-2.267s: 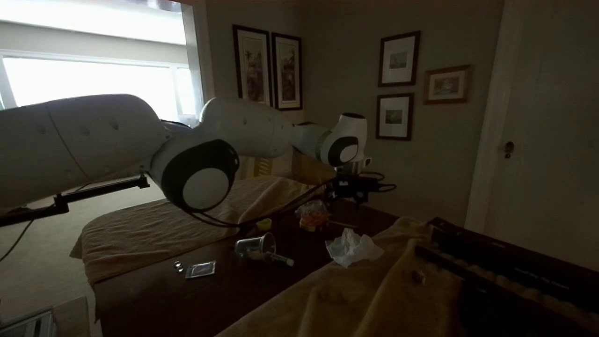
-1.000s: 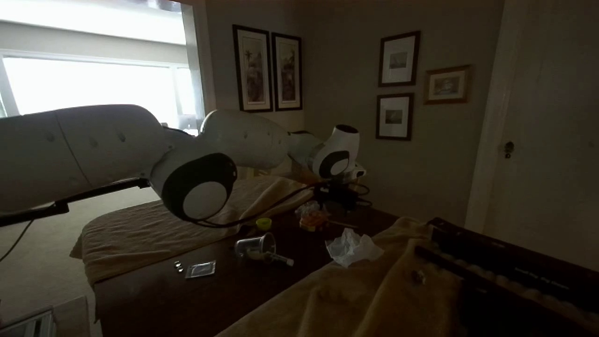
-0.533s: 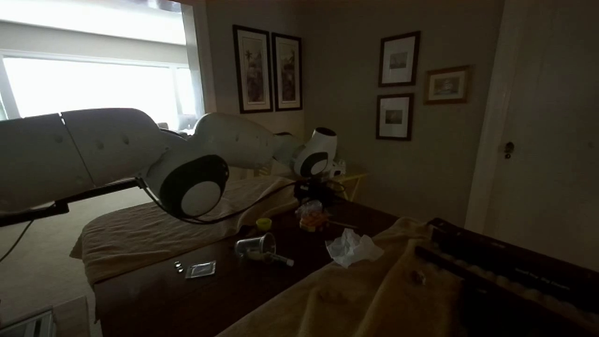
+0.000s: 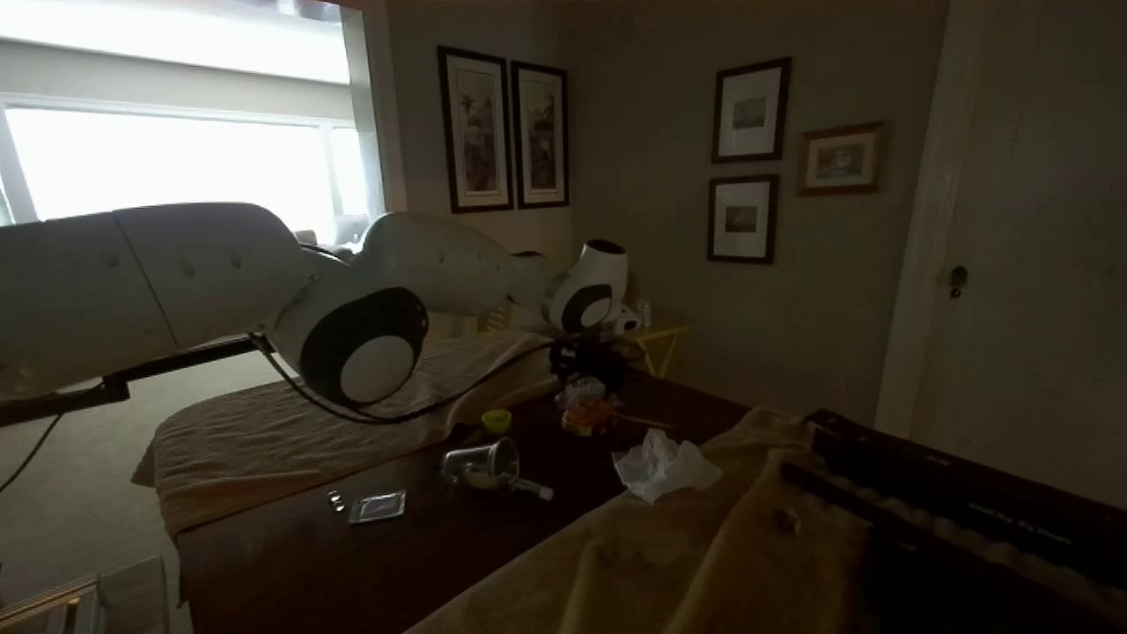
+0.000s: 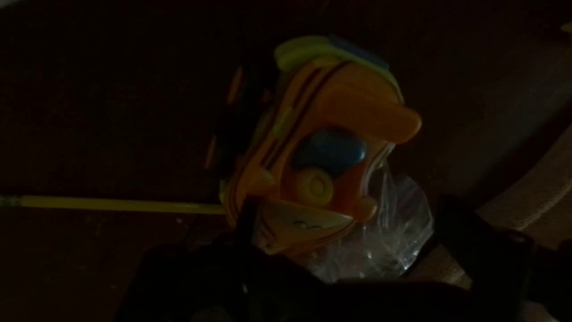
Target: Remove the tennis ball from the clear cup and use the napkin to wipe the table then move the toy car to the right.
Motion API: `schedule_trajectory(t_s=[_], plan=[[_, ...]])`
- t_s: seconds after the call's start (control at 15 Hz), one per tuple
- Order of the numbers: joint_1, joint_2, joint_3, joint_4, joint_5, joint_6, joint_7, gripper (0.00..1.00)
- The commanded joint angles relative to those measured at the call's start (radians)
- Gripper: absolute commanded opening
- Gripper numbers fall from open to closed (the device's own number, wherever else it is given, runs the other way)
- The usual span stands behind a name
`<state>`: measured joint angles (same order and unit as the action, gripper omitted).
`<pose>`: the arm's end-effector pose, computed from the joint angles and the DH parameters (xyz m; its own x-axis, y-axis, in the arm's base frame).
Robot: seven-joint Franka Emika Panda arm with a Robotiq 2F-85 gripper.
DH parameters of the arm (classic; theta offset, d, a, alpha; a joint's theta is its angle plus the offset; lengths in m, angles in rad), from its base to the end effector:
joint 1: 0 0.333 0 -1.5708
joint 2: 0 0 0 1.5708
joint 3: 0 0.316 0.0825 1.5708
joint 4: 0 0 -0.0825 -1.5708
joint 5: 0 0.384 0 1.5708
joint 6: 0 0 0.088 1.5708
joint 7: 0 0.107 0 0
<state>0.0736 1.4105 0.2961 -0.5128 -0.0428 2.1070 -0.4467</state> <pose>0.8095 0.1467 0.1702 0.8252 0.4923 0.2768 0.5421 -0.8279 -0.1438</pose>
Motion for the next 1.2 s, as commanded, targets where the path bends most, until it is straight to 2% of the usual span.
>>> schedule_trajectory(t_s=[0.0,0.6,0.93,1.13], plan=[[0.027,-0.006,-0.07,0.019,-0.046,-0.017,0.087,1.0],[0.105,-0.022,-0.217,0.021,-0.109,-0.053,0.221,1.0],[0.132,-0.027,-0.256,0.024,-0.104,-0.065,0.249,1.0],[0.122,-0.023,-0.247,0.023,-0.085,-0.058,0.221,1.0]])
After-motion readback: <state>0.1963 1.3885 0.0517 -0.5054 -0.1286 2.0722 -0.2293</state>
